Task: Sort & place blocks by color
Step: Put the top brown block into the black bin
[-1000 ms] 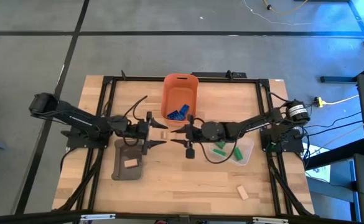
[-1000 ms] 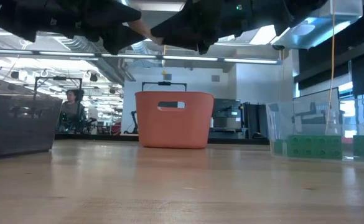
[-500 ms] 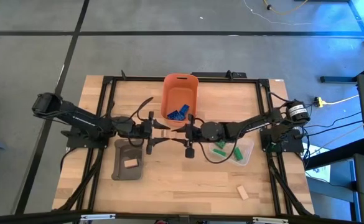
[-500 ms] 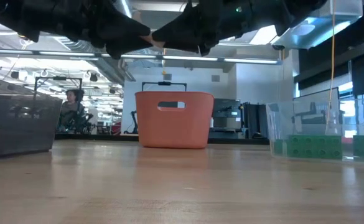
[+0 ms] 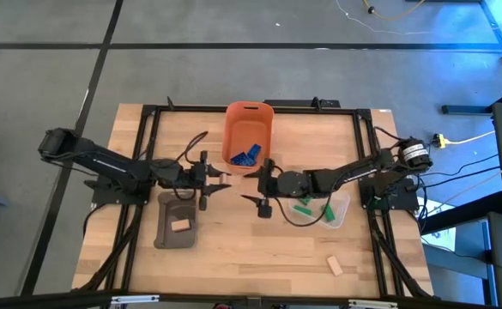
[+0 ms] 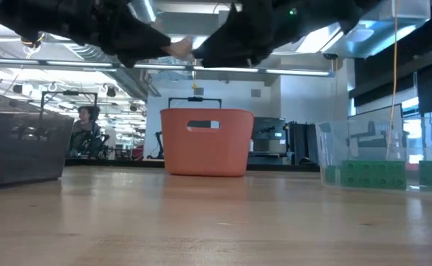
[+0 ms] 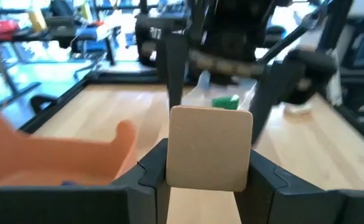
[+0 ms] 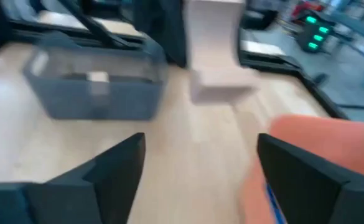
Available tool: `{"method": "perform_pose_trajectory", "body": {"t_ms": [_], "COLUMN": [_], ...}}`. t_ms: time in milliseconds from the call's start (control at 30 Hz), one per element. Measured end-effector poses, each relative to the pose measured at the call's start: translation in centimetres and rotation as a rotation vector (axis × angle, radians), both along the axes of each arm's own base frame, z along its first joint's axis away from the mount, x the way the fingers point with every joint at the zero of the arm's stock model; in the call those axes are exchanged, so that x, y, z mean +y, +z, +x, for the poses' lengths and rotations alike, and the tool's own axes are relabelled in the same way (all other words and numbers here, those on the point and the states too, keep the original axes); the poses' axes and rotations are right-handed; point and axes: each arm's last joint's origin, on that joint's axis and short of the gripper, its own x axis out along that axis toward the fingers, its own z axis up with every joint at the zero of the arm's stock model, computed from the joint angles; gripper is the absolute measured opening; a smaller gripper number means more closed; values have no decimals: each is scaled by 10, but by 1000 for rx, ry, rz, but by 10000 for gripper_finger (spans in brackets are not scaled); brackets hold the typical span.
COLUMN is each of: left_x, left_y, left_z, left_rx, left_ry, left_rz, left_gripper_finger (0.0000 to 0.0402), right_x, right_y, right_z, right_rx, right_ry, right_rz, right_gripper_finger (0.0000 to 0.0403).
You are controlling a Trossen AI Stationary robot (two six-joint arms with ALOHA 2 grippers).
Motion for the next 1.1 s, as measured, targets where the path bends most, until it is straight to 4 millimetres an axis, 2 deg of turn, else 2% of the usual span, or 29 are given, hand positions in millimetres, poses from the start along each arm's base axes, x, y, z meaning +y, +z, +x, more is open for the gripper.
{"method": "perform_pose_trajectory", "body": {"t_ms": [100,300,467,700,867,1100], "left_x": [3,6,8,10,10,10], "left_y": [7,15,15,13,13,12], "left_z": [-13,-44,-64,-73,-73,-72], "left_rx": [24,-10,-82,-116,-124,-120], "left_ry": [36,64,79,80,81,82], "left_rz": [8,5,6,-8,-42,-48], "left_gripper_finger": [118,118,118,118,118,118], "right_x": [-2,-8,-13,-19,-20,-19], "right_y": [4,-2,8,11,9,9], "right_z": [-10,-49,-89,-135,-146,-146], "right_rx": [26,17,-162,-473,-562,-565], "right_ry": [-73,-140,-127,-13,41,48], "right_rz": [-39,-51,12,131,163,164], "right_gripper_finger": [328,328,318,315,315,315]}}
